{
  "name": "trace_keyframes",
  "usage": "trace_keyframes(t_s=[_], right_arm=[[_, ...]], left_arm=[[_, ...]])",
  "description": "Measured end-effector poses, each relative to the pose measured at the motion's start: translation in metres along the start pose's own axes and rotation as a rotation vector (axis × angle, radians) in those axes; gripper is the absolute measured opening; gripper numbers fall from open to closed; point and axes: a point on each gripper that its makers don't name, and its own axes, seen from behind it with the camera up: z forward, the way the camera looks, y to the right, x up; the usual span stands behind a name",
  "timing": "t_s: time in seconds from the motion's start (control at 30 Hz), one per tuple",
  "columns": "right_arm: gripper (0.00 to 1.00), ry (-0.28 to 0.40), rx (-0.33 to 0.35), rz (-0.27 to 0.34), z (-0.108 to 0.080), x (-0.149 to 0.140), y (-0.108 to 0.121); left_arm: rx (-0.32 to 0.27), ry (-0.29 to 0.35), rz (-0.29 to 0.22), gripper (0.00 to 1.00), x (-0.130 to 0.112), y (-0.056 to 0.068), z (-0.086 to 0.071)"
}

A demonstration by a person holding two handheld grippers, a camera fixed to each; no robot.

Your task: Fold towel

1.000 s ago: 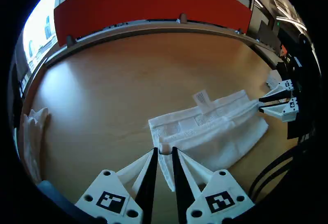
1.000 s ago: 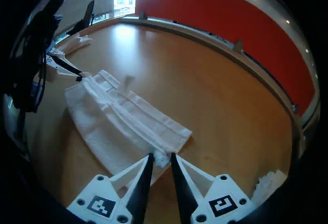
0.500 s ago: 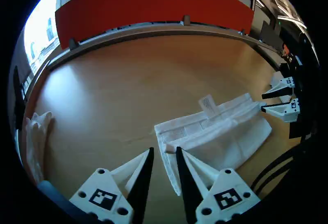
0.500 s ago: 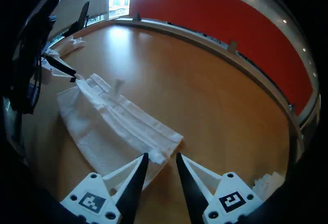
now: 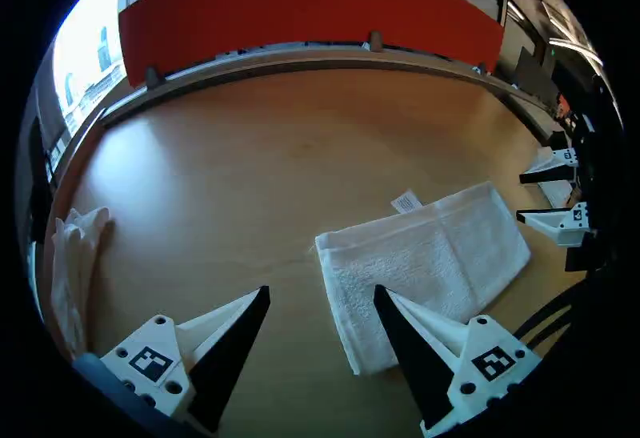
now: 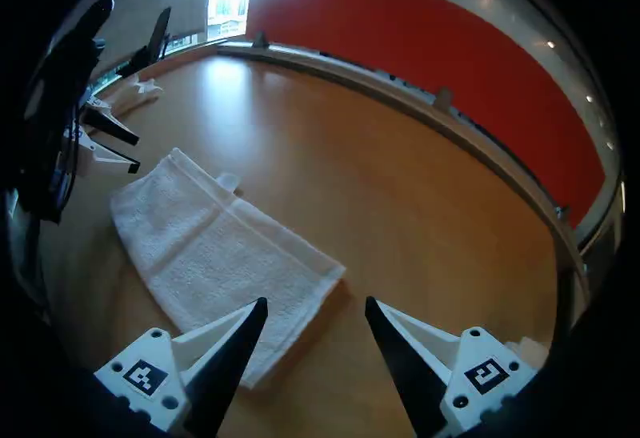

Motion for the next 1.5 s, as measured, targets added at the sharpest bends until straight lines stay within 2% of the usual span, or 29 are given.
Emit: trace_keyframes(t_s=[0.57,1.0,1.27,1.5], right_arm=[[0.94,0.012,-0.001,0.036,-0.025,-0.015,-0.013],[0.94,0.005,-0.006,0.055,-0.047,-0.038,-0.026],[0.94,0.004,-0.004,0.060,-0.052,-0.043,-0.028],[0.94,0.007,0.012,0.052,-0.051,-0.042,-0.030]], left_arm=[[-0.001,0.003,-0.022,0.97,-0.024,0.005,-0.032],[0.010,-0.002,-0.070,0.97,-0.053,0.012,-0.053],[0.016,-0.002,-0.080,0.97,-0.062,0.013,-0.059],[0.033,0.008,-0.099,0.97,-0.064,0.008,-0.068]])
